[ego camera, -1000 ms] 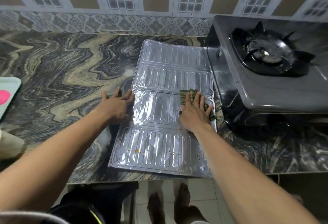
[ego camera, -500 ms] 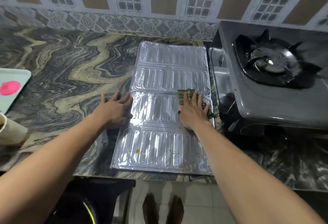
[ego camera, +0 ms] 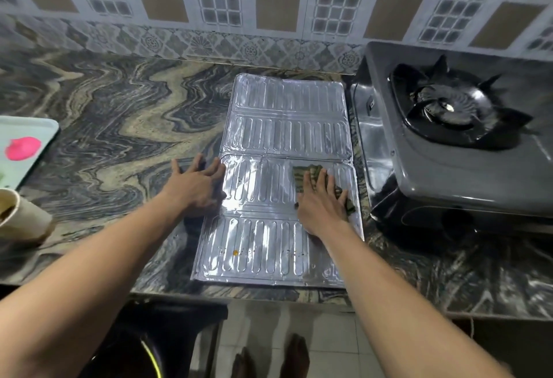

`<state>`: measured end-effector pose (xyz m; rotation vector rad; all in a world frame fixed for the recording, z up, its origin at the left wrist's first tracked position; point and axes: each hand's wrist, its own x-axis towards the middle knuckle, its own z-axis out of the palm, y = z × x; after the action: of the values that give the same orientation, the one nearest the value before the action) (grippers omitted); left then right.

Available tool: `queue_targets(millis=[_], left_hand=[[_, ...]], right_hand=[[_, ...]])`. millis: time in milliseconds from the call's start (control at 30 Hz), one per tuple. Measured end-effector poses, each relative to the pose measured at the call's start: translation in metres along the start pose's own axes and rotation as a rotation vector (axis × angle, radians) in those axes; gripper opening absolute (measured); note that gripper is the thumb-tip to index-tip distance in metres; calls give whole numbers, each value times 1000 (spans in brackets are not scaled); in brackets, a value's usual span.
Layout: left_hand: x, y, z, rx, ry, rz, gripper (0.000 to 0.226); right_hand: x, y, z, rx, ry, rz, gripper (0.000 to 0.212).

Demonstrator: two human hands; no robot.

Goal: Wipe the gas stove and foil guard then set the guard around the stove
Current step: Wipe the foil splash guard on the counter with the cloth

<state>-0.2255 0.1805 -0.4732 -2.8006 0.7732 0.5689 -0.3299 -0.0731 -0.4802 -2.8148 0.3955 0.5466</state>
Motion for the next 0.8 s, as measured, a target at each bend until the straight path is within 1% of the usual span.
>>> queue_targets(millis=[67,133,233,367,533,800], left_hand=[[-1,0,-2,-3,7,5,81],[-1,0,-2,-2,19,9,81],[-1,-2,-1,-12,13,18,81],[1,-4,1,8,27,31,79],[0,-7,0,-30,21,58,78],[1,-9,0,-39,12,49,78]], right_hand=[[-3,-5,5,-4,22,-13,70],[-3,-10,9,-4,52,-9,66],[-2,-21,11,-2,57,-4,62],[2,-42,12,-9,51,-52,69],[10,-73,11,-17,28,-101,77],[19,-102,8,-63,-49,-223,88]])
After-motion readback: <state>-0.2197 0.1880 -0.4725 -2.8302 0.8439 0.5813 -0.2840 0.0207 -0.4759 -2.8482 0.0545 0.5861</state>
